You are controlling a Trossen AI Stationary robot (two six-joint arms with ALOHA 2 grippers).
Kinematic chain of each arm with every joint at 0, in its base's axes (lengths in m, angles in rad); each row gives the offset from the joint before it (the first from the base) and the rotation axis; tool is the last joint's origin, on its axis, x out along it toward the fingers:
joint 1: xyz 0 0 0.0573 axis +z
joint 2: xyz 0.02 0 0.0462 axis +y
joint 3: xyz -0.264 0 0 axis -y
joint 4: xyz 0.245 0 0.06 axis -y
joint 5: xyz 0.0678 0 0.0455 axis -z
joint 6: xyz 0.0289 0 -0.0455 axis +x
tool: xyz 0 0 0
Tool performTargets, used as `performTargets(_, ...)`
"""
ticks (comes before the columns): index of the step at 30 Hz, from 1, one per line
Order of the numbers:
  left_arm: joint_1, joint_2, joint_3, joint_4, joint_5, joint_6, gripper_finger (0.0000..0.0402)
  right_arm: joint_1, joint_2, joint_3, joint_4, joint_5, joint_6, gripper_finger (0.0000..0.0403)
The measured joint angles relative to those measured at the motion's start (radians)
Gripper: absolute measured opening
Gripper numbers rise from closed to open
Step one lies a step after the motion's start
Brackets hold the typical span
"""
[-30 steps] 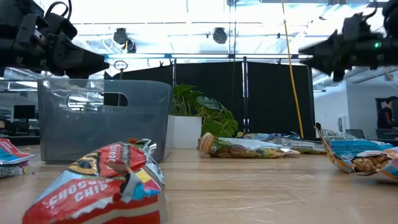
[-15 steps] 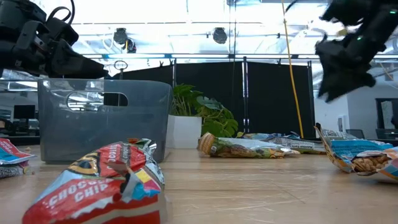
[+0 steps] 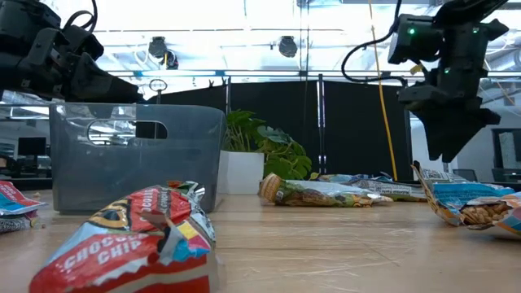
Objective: Pick and place Granola Bars by type
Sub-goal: Put the bottom right blue granola bar into the bottom right black bin
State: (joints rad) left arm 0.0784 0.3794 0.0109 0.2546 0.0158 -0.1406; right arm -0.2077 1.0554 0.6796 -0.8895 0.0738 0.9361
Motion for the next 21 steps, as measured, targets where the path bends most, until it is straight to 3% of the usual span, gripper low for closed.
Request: performTargets(21, 0.0, 0.0, 0.0, 0.003, 0.0, 0.007, 0.0118, -0.007, 0.071, -0.115, 0.164, 0.002, 0.179, 0.0144)
